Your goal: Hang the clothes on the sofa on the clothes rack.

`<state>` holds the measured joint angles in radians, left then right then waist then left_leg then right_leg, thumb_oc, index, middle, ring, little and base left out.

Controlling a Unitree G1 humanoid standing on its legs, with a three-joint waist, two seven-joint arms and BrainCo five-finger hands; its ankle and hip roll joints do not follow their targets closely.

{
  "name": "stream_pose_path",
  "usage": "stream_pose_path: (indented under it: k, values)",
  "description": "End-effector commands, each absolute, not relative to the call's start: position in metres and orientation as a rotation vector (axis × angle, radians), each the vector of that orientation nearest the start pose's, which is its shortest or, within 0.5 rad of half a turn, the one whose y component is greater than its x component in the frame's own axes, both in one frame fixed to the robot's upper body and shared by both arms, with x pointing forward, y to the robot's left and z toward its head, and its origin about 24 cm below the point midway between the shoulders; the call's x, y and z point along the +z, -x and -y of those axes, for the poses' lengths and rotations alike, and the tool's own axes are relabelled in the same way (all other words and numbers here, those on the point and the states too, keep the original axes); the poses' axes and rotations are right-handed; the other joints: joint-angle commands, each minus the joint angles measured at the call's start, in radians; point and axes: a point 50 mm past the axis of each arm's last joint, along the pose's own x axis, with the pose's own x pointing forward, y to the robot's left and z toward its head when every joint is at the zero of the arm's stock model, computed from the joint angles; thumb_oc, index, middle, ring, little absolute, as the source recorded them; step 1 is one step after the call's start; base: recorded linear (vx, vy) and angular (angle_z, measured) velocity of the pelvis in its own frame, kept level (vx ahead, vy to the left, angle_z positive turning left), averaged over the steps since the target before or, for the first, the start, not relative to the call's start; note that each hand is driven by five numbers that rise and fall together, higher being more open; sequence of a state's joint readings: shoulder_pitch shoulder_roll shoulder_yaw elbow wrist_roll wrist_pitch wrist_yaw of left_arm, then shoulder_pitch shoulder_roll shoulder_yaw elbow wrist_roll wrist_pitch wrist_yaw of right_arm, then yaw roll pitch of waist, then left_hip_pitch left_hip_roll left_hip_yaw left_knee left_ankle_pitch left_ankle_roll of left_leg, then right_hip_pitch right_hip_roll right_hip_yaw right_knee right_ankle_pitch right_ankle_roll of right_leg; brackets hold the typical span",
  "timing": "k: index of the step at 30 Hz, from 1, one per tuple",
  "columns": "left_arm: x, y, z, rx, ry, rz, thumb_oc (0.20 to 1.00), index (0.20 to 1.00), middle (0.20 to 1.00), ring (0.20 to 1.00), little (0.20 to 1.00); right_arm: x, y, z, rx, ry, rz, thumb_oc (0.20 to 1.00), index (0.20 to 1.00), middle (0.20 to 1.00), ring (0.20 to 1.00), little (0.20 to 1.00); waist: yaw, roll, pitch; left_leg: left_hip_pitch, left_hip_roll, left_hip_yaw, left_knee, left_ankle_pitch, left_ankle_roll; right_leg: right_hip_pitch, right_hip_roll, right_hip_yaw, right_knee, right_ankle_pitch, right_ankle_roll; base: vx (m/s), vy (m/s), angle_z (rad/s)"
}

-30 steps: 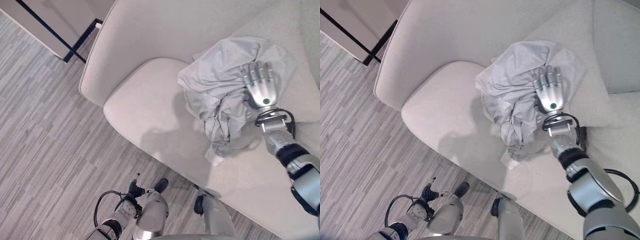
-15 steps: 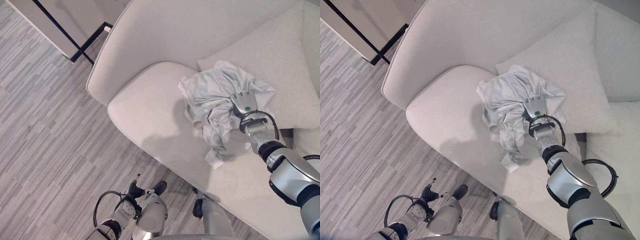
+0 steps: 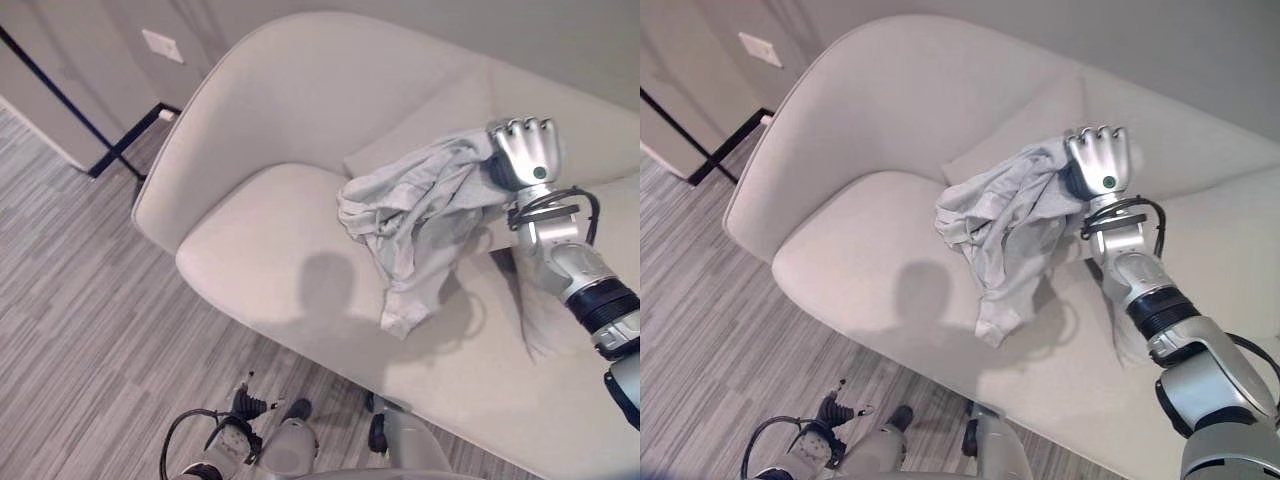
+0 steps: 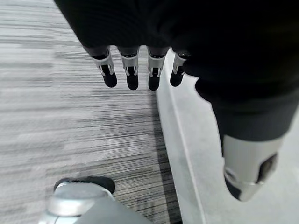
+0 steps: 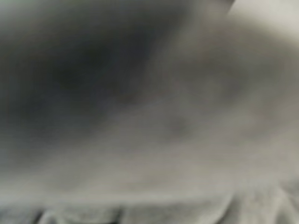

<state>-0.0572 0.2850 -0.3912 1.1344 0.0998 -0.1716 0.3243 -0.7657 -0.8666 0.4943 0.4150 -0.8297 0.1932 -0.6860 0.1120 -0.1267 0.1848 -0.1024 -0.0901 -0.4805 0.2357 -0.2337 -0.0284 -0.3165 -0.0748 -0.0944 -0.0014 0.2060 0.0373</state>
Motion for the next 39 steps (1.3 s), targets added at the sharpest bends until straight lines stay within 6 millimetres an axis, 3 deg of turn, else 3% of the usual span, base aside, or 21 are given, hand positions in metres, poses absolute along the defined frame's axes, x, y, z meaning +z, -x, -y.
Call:
stream_pose_path:
  k: [1, 2, 4, 5, 8, 10, 12, 15, 16, 18, 19, 22, 25, 26, 27, 28, 30, 32, 37, 38, 39]
  values:
    - [-0.134, -0.148, -0.226, 0.007, -0.645, -0.801, 1.0, 1.0, 1.0, 1.0, 1.0, 0.285, -0.328, 0.26, -0.875, 1.763, 0.866, 0.2, 0.2, 0.2, 0.2, 0.2, 0.015, 0.058, -0.029, 0.128, 0.08, 0.013, -0.323, 0.15, 0.015, 0.041, -0.048, -0.022, 0.13, -0.134, 0.091, 0.02, 0.071, -0.1]
    - [-0.134, -0.148, -0.226, 0.007, -0.646, -0.801, 1.0, 1.0, 1.0, 1.0, 1.0, 0.285, -0.328, 0.26, -0.875, 1.763, 0.864, 0.2, 0.2, 0.2, 0.2, 0.2, 0.015, 0.057, -0.028, 0.129, 0.08, 0.013, -0.323, 0.15, 0.015, 0.042, -0.048, -0.022, 0.13, -0.134, 0.091, 0.0, 0.069, -0.05]
    - [-0.123, -0.158, -0.228, 0.016, -0.607, -0.728, 1.0, 1.0, 1.0, 1.0, 1.0, 0.309, -0.316, 0.263, -0.949, 1.748, 0.927, 0.2, 0.2, 0.2, 0.2, 0.2, 0.012, 0.053, -0.071, 0.186, 0.07, 0.016, -0.323, 0.13, 0.028, 0.083, -0.056, -0.023, 0.144, -0.136, 0.098, 0.02, 0.12, -0.09]
    - [-0.123, -0.158, -0.229, 0.016, -0.607, -0.729, 1.0, 1.0, 1.0, 1.0, 1.0, 0.308, -0.316, 0.263, -0.948, 1.747, 0.926, 0.2, 0.2, 0.2, 0.2, 0.2, 0.012, 0.051, -0.071, 0.187, 0.069, 0.015, -0.323, 0.131, 0.029, 0.085, -0.058, -0.023, 0.142, -0.134, 0.099, 0.04, 0.108, -0.09]
    - [-0.091, -0.182, -0.241, 0.104, -0.565, -0.537, 1.0, 1.0, 1.0, 1.0, 1.0, 0.333, -0.306, 0.262, -1.014, 1.749, 0.979, 0.2, 0.2, 0.2, 0.2, 0.2, 0.017, 0.043, -0.121, 0.242, 0.061, 0.021, -0.323, 0.109, 0.04, 0.127, -0.07, -0.024, 0.145, -0.13, 0.107, 0.01, 0.107, -0.05]
    - [-0.084, -0.186, -0.244, 0.124, -0.573, -0.498, 1.0, 1.0, 1.0, 1.0, 1.0, 0.339, -0.306, 0.258, -1.02, 1.741, 1.001, 0.2, 0.2, 0.2, 0.2, 0.2, 0.015, 0.04, -0.128, 0.25, 0.057, 0.027, -0.323, 0.108, 0.044, 0.132, -0.074, -0.019, 0.144, -0.126, 0.108, -0.01, 0.074, -0.03]
    - [-0.058, -0.202, -0.251, 0.194, -0.601, -0.35, 1.0, 1.0, 1.0, 1.0, 1.0, 0.358, -0.301, 0.248, -1.052, 1.705, 1.066, 0.2, 0.2, 0.2, 0.2, 0.2, 0.017, 0.03, -0.153, 0.271, 0.053, 0.043, -0.323, 0.101, 0.051, 0.146, -0.079, -0.009, 0.141, -0.114, 0.111, -0.03, 0.076, -0.14]
    - [-0.044, -0.213, -0.253, 0.25, -0.639, -0.274, 1.0, 1.0, 1.0, 1.0, 1.0, 0.363, -0.304, 0.239, -1.043, 1.666, 1.091, 0.2, 0.2, 0.2, 0.2, 0.2, 0.016, 0.024, -0.166, 0.286, 0.049, 0.052, -0.323, 0.098, 0.057, 0.151, -0.079, 0.003, 0.137, -0.105, 0.11, -0.02, 0.05, -0.16]
    - [-0.025, -0.225, -0.252, 0.299, -0.638, -0.162, 1.0, 1.0, 1.0, 1.0, 1.0, 0.371, -0.304, 0.23, -1.046, 1.631, 1.126, 0.2, 0.2, 0.2, 0.2, 0.2, 0.014, 0.018, -0.18, 0.296, 0.043, 0.062, -0.323, 0.095, 0.061, 0.155, -0.078, 0.016, 0.134, -0.096, 0.112, -0.03, 0.057, -0.16]
    - [-0.019, -0.231, -0.252, 0.323, -0.652, -0.12, 1.0, 1.0, 1.0, 1.0, 1.0, 0.376, -0.305, 0.225, -1.045, 1.614, 1.143, 0.2, 0.2, 0.2, 0.2, 0.2, 0.014, 0.016, -0.183, 0.302, 0.041, 0.071, -0.323, 0.094, 0.063, 0.157, -0.078, 0.025, 0.131, -0.091, 0.113, -0.03, 0.049, -0.26]
    - [-0.005, -0.242, -0.248, 0.351, -0.674, -0.032, 1.0, 1.0, 1.0, 1.0, 1.0, 0.381, -0.309, 0.217, -1.034, 1.593, 1.16, 0.2, 0.2, 0.2, 0.2, 0.2, 0.009, 0.008, -0.194, 0.314, 0.035, 0.08, -0.323, 0.092, 0.066, 0.16, -0.08, 0.037, 0.129, -0.077, 0.116, -0.03, 0.037, -0.26]
    - [0.0, -0.25, -0.241, 0.35, -0.669, 0.006, 1.0, 1.0, 1.0, 1.0, 1.0, 0.389, -0.311, 0.21, -1.024, 1.559, 1.185, 0.2, 0.2, 0.2, 0.2, 0.2, 0.003, 0.006, -0.199, 0.322, 0.029, 0.093, -0.323, 0.092, 0.071, 0.162, -0.081, 0.052, 0.126, -0.064, 0.119, -0.04, 0.043, -0.33]
    - [0.01, -0.261, -0.206, 0.242, -0.575, 0.086, 1.0, 1.0, 1.0, 1.0, 1.0, 0.401, -0.314, 0.196, -0.996, 1.502, 1.213, 0.2, 0.2, 0.2, 0.2, 0.2, -0.01, 0.005, -0.209, 0.335, 0.018, 0.106, -0.323, 0.091, 0.08, 0.165, -0.084, 0.073, 0.123, -0.045, 0.123, -0.04, 0.05, -0.18]
    - [0.01, -0.261, -0.206, 0.242, -0.573, 0.085, 1.0, 1.0, 1.0, 1.0, 1.0, 0.402, -0.314, 0.195, -0.996, 1.503, 1.214, 0.2, 0.2, 0.2, 0.2, 0.2, -0.009, 0.006, -0.209, 0.336, 0.018, 0.108, -0.323, 0.091, 0.081, 0.165, -0.084, 0.074, 0.123, -0.044, 0.123, -0.08, 0.048, -0.18]
    - [0.017, -0.264, -0.179, 0.138, -0.496, 0.139, 1.0, 1.0, 1.0, 1.0, 1.0, 0.402, -0.318, 0.187, -0.962, 1.471, 1.222, 0.2, 0.2, 0.2, 0.2, 0.2, -0.014, 0.001, -0.209, 0.334, 0.007, 0.111, -0.323, 0.1, 0.086, 0.161, -0.092, 0.088, 0.119, -0.022, 0.125, -0.04, 0.034, -0.17]
    - [0.017, -0.263, -0.18, 0.138, -0.496, 0.138, 1.0, 1.0, 1.0, 1.0, 1.0, 0.402, -0.318, 0.187, -0.961, 1.471, 1.222, 0.2, 0.2, 0.2, 0.2, 0.2, -0.013, 0.004, -0.211, 0.337, 0.011, 0.113, -0.323, 0.094, 0.087, 0.164, -0.088, 0.088, 0.119, -0.029, 0.126, -0.06, 0.049, -0.15]
    - [0.031, -0.261, -0.139, -0.046, -0.38, 0.218, 1.0, 1.0, 1.0, 1.0, 1.0, 0.402, -0.32, 0.17, -0.908, 1.421, 1.261, 0.2, 0.2, 0.2, 0.2, 0.2, -0.019, 0.0, -0.21, 0.336, -0.001, 0.121, -0.323, 0.101, 0.094, 0.163, -0.096, 0.105, 0.107, -0.005, 0.129, -0.07, 0.028, -0.16]
    - [0.04, -0.256, -0.115, -0.179, -0.316, 0.26, 1.0, 1.0, 1.0, 1.0, 1.0, 0.399, -0.321, 0.158, -0.861, 1.398, 1.283, 0.2, 0.2, 0.2, 0.2, 0.2, -0.024, -0.001, -0.21, 0.336, -0.008, 0.124, -0.323, 0.102, 0.1, 0.162, -0.098, 0.114, 0.101, 0.002, 0.132, -0.06, 0.024, -0.1]
    - [0.051, -0.247, -0.079, -0.381, -0.178, 0.278, 1.0, 1.0, 1.0, 1.0, 1.0, 0.39, -0.322, 0.134, -0.762, 1.305, 1.317, 0.2, 0.2, 0.2, 0.2, 0.2, -0.029, 0.002, -0.209, 0.343, -0.018, 0.133, -0.323, 0.099, 0.111, 0.163, -0.102, 0.132, 0.095, 0.02, 0.138, -0.02, 0.013, -0.13]
    - [0.057, -0.245, -0.061, -0.47, -0.111, 0.279, 1.0, 1.0, 1.0, 1.0, 1.0, 0.388, -0.32, 0.119, -0.713, 1.243, 1.341, 0.2, 0.2, 0.2, 0.2, 0.2, -0.036, 0.005, -0.21, 0.345, -0.021, 0.134, -0.323, 0.099, 0.114, 0.164, -0.105, 0.138, 0.092, 0.023, 0.14, -0.02, 0.013, -0.03]
    - [0.058, -0.245, -0.061, -0.471, -0.11, 0.279, 1.0, 1.0, 1.0, 1.0, 1.0, 0.388, -0.32, 0.119, -0.714, 1.243, 1.341, 0.2, 0.2, 0.2, 0.2, 0.2, -0.036, 0.005, -0.209, 0.345, -0.021, 0.135, -0.323, 0.099, 0.114, 0.164, -0.105, 0.139, 0.092, 0.024, 0.14, -0.03, 0.016, -0.06]
